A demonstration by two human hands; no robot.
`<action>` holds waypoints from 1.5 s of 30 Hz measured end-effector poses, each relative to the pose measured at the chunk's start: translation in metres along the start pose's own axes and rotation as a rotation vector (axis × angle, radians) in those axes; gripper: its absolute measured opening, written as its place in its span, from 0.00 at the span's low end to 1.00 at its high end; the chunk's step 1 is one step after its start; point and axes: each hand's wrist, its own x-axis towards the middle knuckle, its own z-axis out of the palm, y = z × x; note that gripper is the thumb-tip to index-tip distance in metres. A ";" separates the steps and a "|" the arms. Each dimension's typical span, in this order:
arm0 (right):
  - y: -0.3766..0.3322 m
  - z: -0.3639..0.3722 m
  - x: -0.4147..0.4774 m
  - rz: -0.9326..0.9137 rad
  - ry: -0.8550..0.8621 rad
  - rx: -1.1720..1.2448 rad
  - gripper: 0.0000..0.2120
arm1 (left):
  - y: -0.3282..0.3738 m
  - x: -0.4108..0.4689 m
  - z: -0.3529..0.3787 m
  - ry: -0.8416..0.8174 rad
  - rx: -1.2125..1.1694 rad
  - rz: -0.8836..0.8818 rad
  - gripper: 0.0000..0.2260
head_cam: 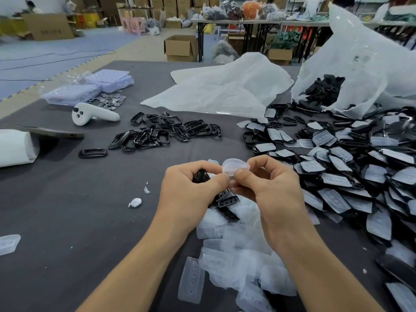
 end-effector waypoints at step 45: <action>0.015 0.002 -0.004 -0.235 0.090 -0.525 0.09 | -0.002 -0.001 0.000 -0.243 -0.206 -0.176 0.23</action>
